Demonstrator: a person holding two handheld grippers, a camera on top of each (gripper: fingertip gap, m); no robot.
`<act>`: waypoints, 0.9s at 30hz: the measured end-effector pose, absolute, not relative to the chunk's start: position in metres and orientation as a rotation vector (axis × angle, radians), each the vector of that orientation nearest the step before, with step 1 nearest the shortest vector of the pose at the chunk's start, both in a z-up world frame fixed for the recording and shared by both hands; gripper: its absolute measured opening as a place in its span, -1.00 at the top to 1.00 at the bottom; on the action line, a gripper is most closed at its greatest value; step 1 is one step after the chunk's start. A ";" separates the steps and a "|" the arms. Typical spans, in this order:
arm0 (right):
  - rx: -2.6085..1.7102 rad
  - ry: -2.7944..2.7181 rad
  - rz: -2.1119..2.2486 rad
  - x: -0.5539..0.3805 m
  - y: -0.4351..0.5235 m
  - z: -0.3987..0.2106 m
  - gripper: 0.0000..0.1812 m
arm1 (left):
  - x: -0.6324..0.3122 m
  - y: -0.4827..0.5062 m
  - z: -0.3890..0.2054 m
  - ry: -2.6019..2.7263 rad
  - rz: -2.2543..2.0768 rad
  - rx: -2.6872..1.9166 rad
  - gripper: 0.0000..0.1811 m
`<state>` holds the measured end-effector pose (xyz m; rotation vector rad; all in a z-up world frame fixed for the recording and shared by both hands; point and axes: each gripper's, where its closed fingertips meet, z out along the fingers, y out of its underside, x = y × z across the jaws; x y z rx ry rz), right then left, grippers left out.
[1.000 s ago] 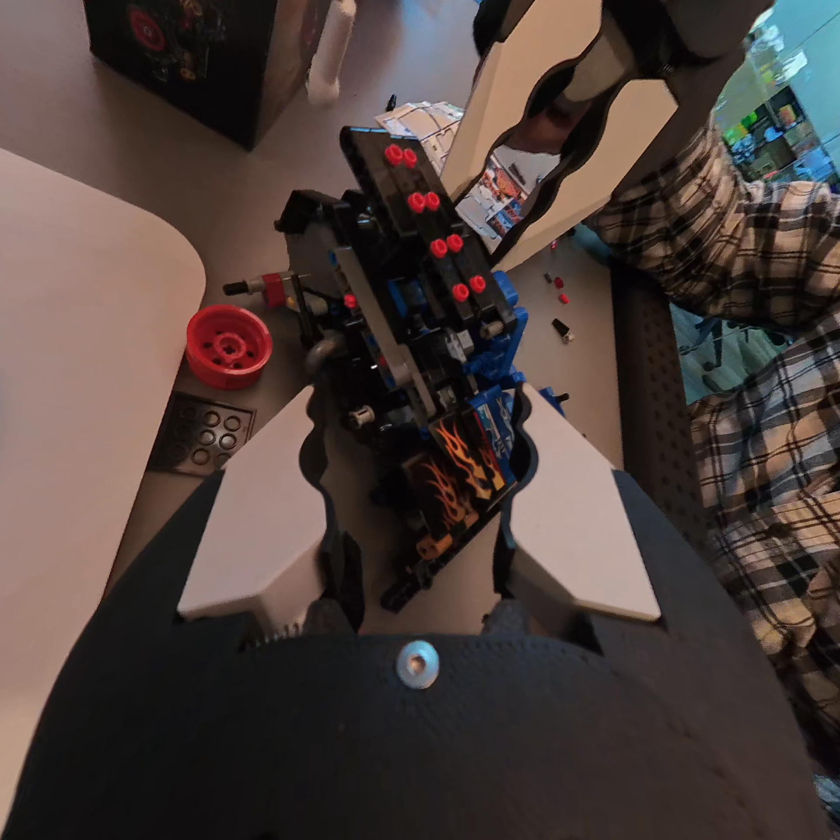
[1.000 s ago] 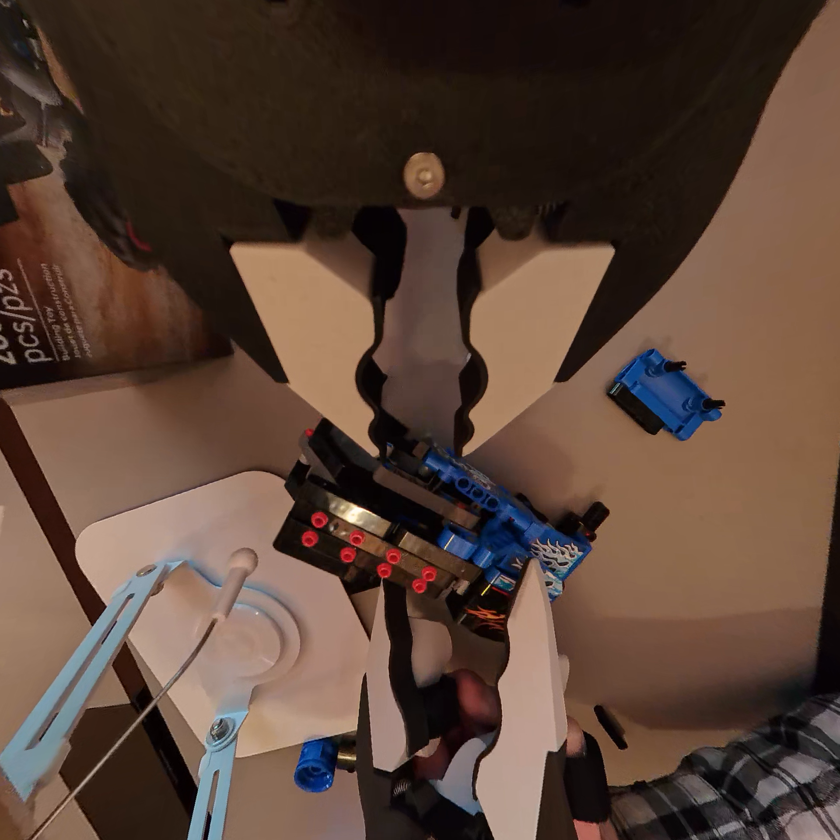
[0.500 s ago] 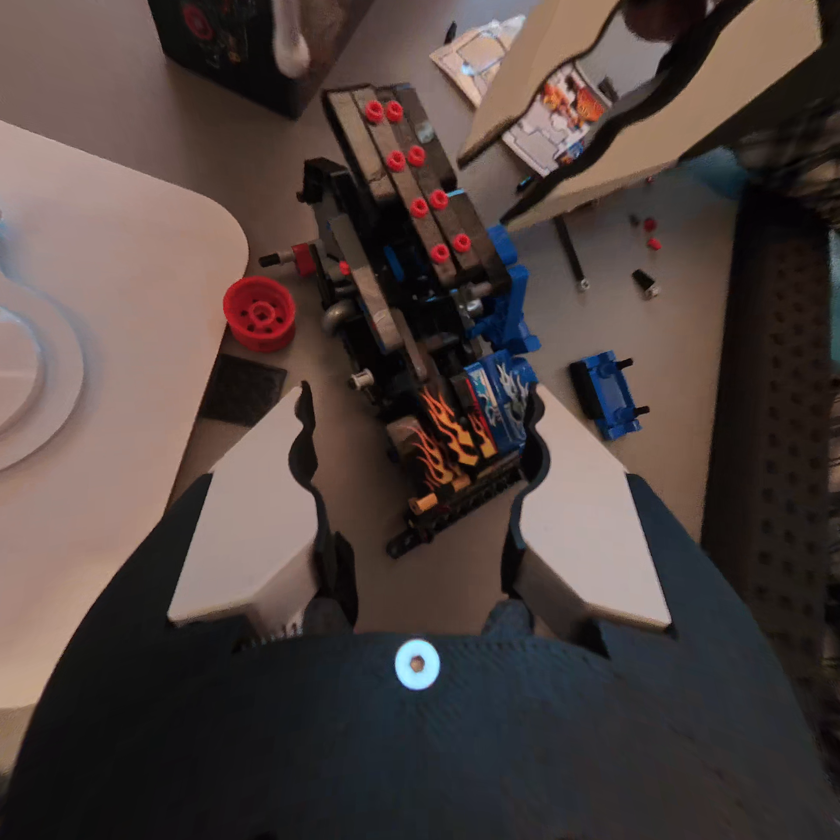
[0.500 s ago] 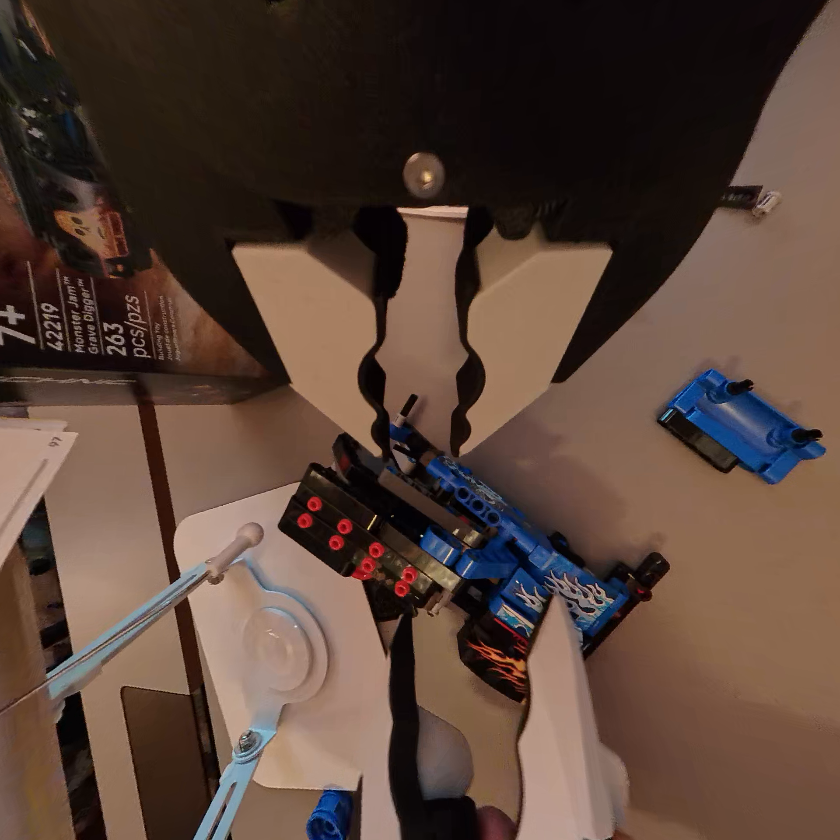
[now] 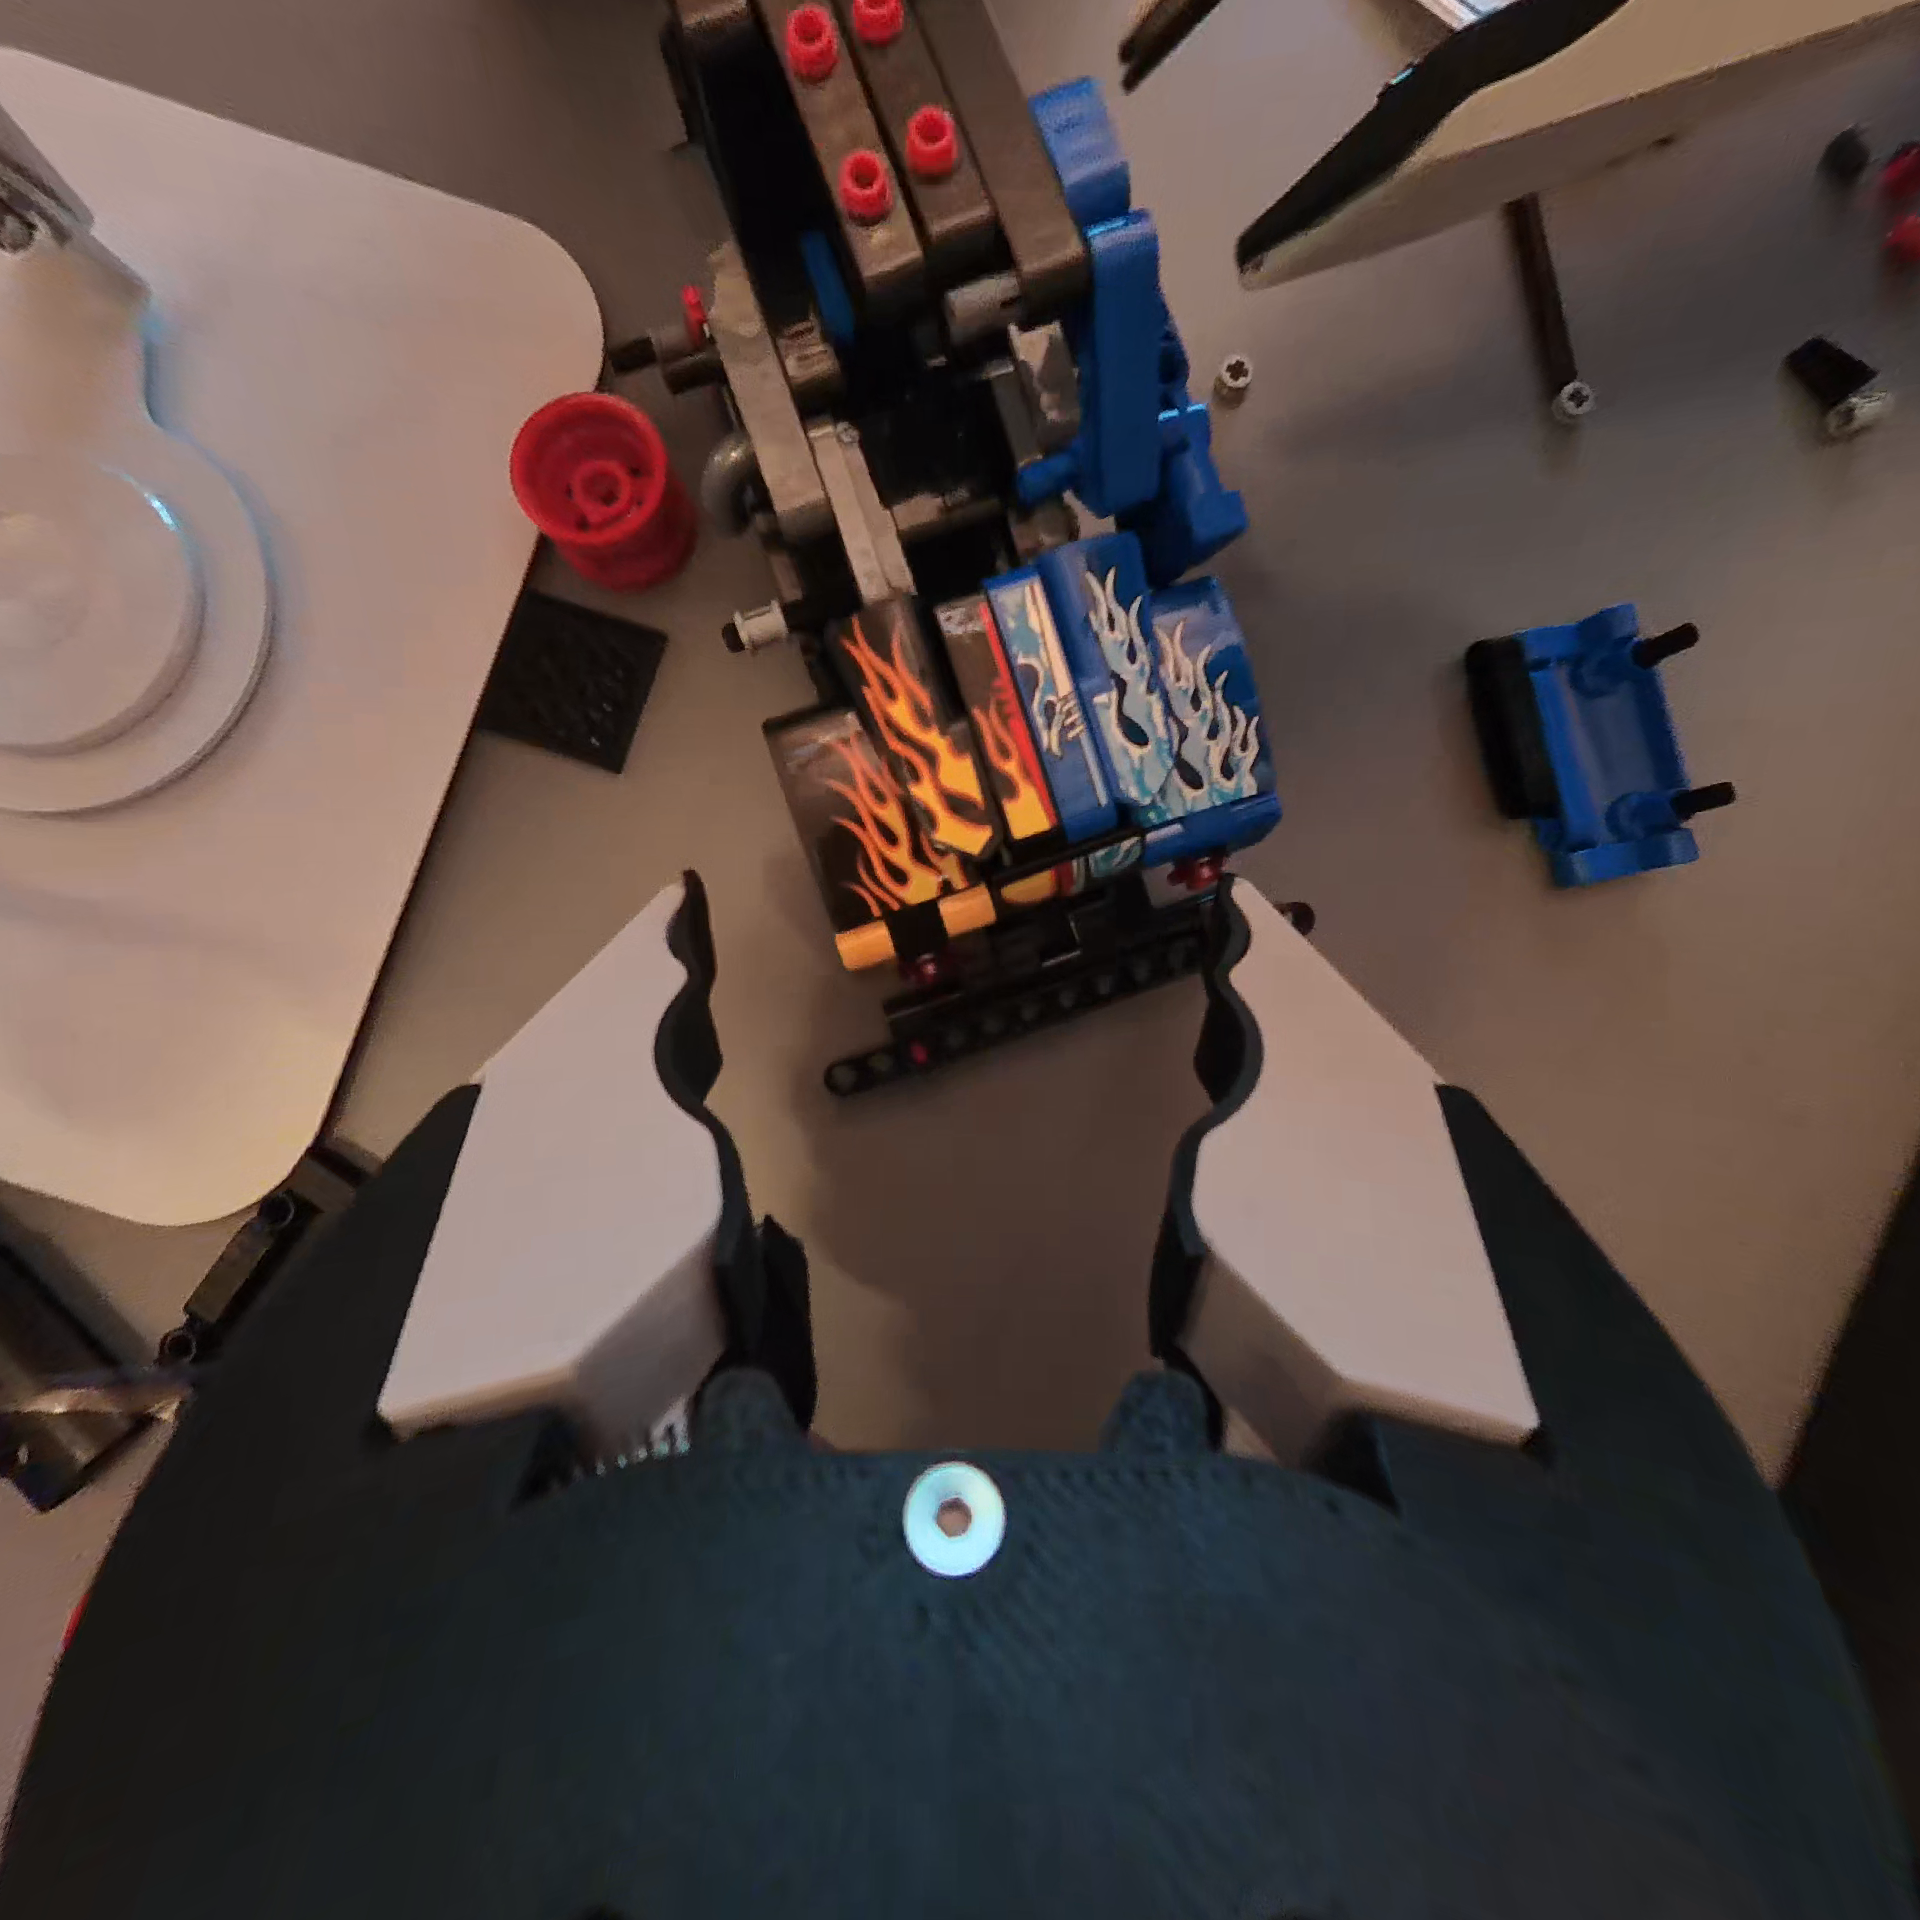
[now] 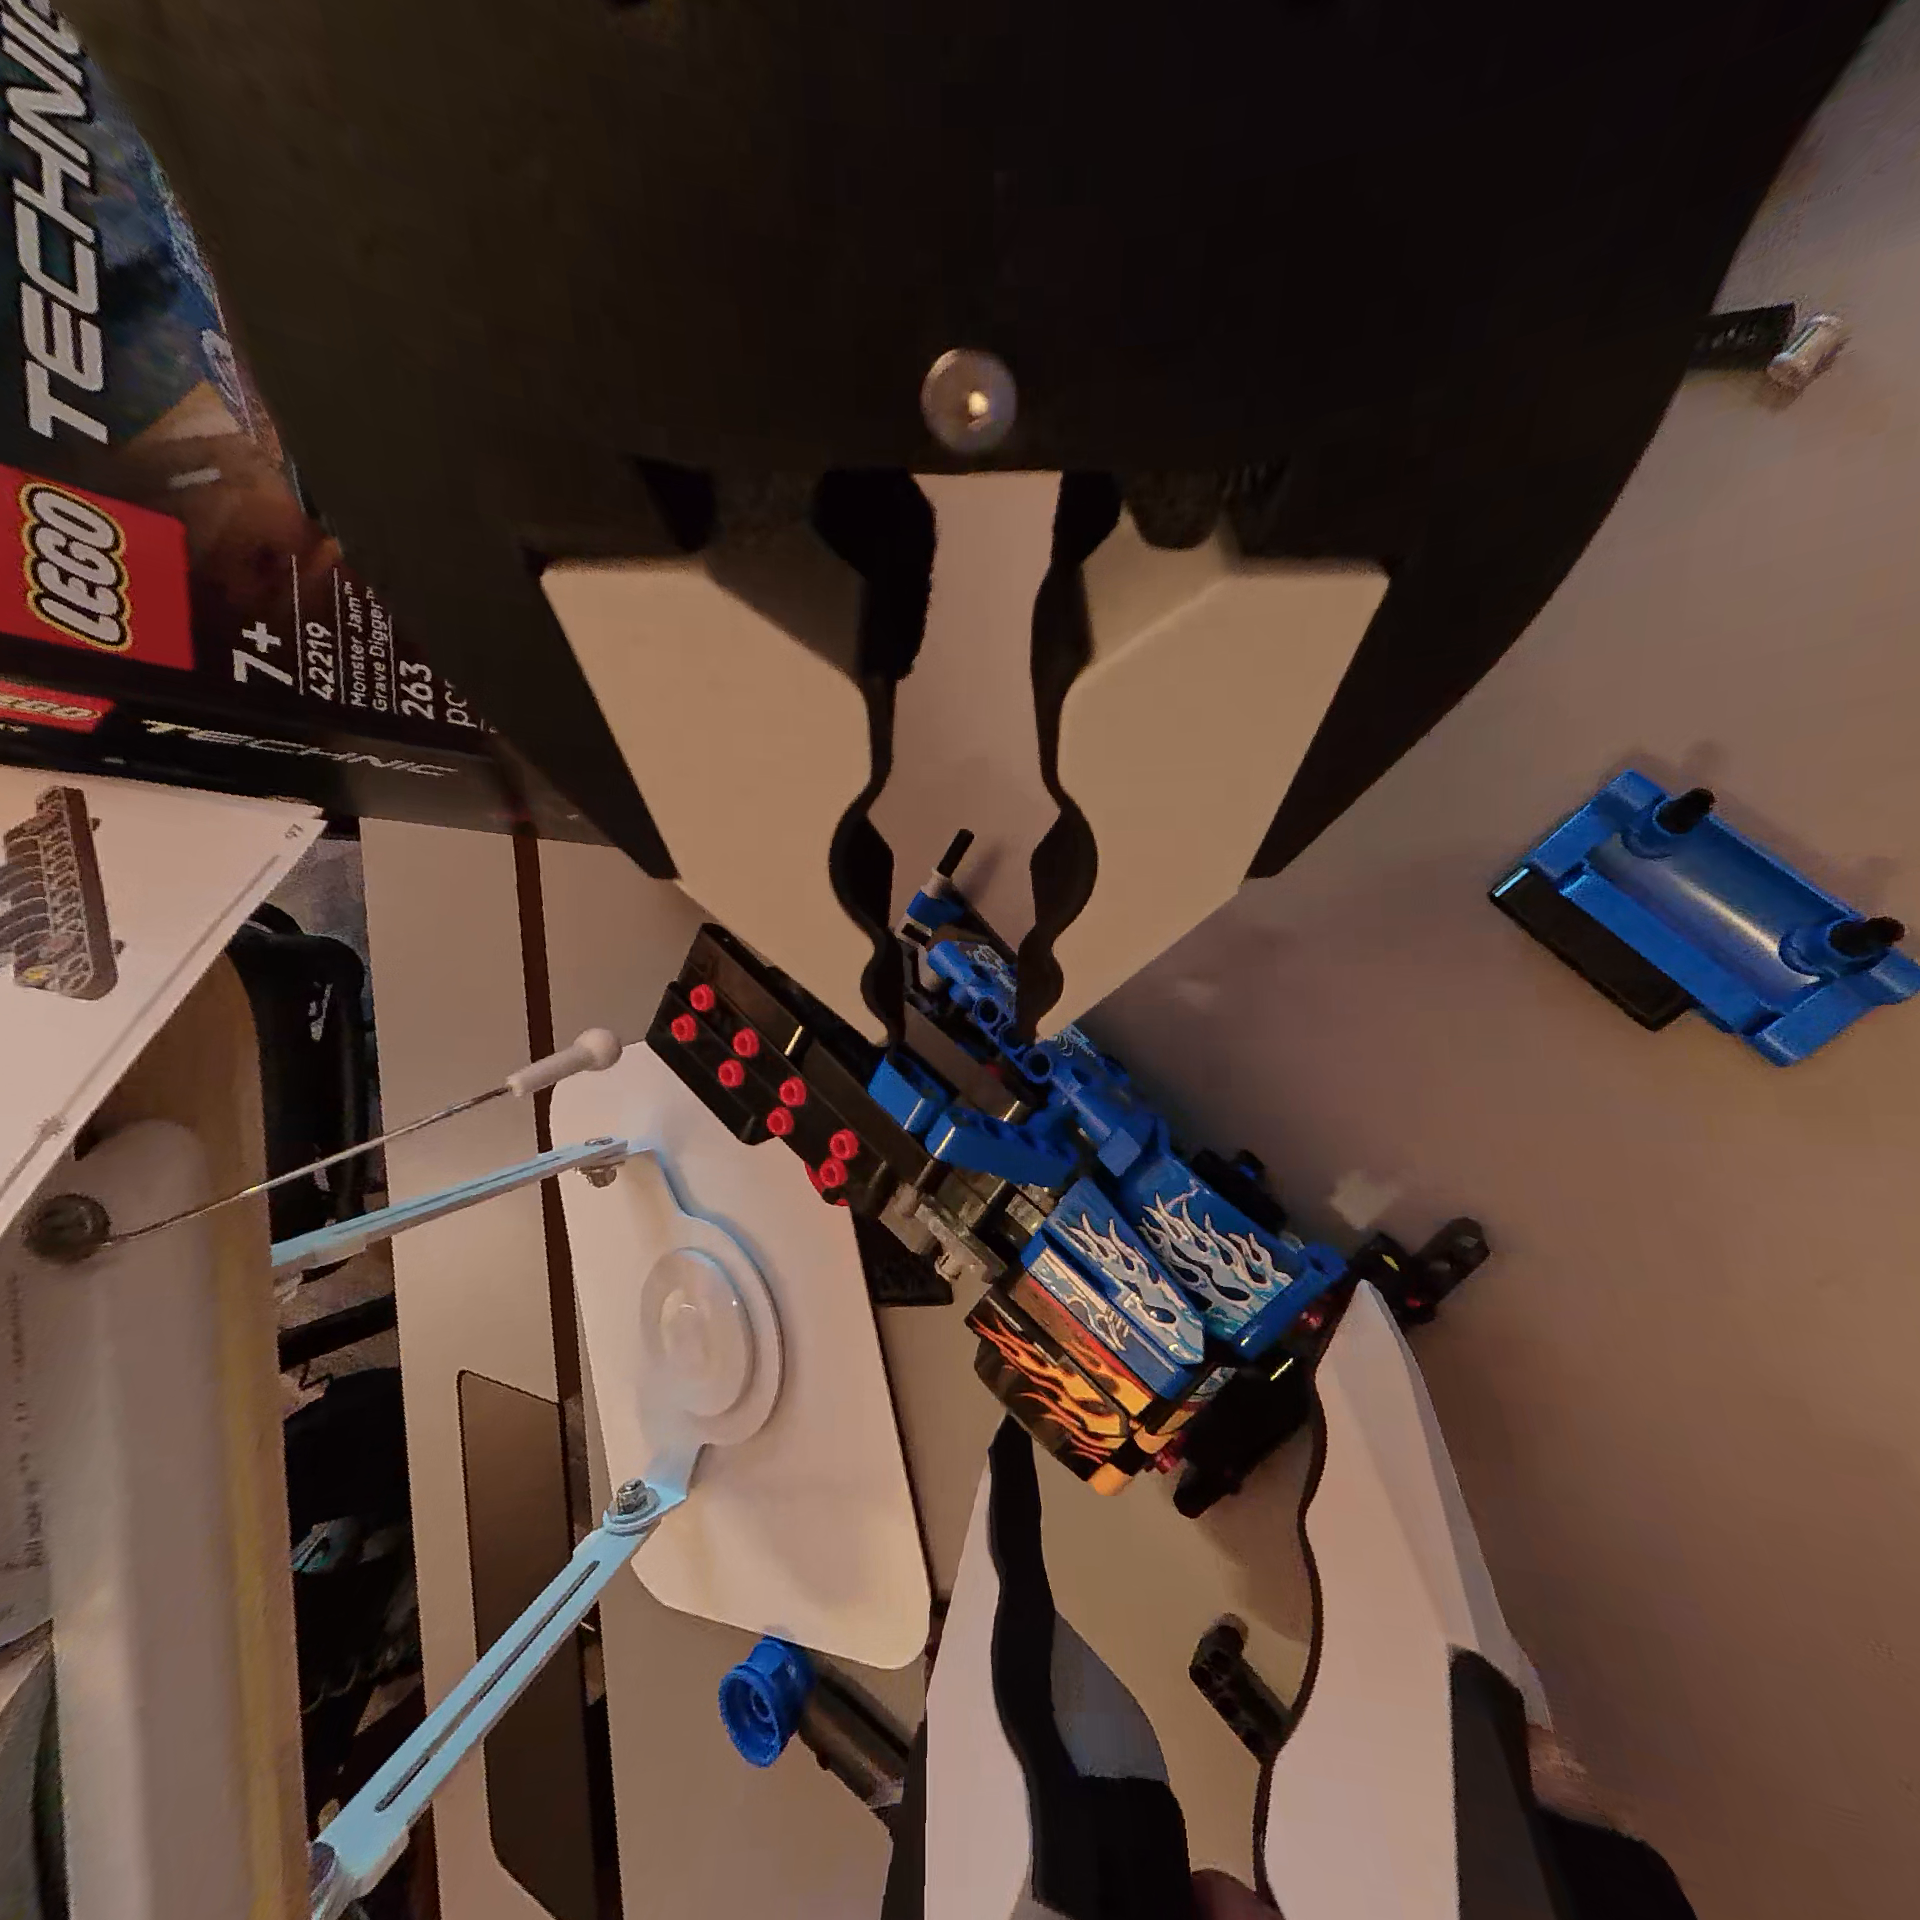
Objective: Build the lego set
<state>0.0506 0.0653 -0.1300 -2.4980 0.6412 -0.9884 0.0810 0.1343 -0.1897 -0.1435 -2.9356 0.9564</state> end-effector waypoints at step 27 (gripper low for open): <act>-2.285 0.877 -0.612 0.065 0.013 -0.161 0.64 | 0.103 0.128 -0.192 -3.012 1.111 -0.219 0.17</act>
